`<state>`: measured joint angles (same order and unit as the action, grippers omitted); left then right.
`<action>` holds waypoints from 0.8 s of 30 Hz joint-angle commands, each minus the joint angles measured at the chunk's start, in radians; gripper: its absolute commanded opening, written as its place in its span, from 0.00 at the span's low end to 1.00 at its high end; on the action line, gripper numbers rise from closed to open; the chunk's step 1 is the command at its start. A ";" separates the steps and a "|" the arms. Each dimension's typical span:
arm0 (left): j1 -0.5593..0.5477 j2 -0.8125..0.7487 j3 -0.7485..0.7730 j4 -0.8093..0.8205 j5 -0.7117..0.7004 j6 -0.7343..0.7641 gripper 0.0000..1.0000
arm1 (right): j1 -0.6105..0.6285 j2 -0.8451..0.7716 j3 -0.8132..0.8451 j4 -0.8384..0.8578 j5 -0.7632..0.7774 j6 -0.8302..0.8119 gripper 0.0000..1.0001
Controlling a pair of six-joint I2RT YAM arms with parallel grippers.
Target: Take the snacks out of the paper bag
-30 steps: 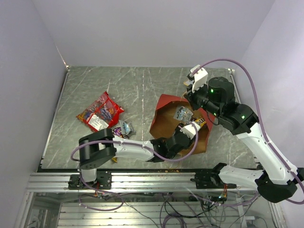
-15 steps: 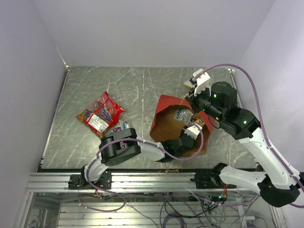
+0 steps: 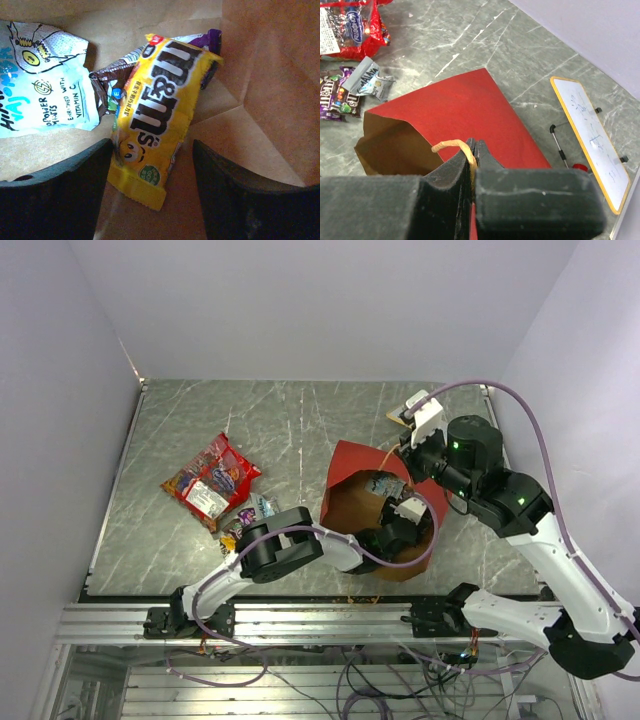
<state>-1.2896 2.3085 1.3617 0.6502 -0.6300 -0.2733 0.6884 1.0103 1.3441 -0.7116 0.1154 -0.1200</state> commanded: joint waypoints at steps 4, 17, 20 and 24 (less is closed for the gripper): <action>0.027 0.069 0.097 -0.065 -0.007 0.012 0.68 | 0.000 -0.039 -0.001 -0.022 0.004 -0.036 0.00; 0.032 -0.022 0.098 -0.179 0.049 0.017 0.15 | 0.001 -0.050 -0.015 -0.006 -0.003 -0.061 0.00; 0.032 -0.076 0.084 -0.248 0.080 -0.025 0.11 | 0.000 -0.057 -0.030 0.012 -0.001 -0.057 0.00; 0.030 -0.151 0.083 -0.379 0.144 -0.082 0.08 | -0.001 -0.061 -0.050 0.030 0.001 -0.031 0.00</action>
<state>-1.2621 2.2669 1.4403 0.4099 -0.5697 -0.2829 0.6884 0.9668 1.3125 -0.7193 0.1158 -0.1684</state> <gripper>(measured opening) 0.166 0.004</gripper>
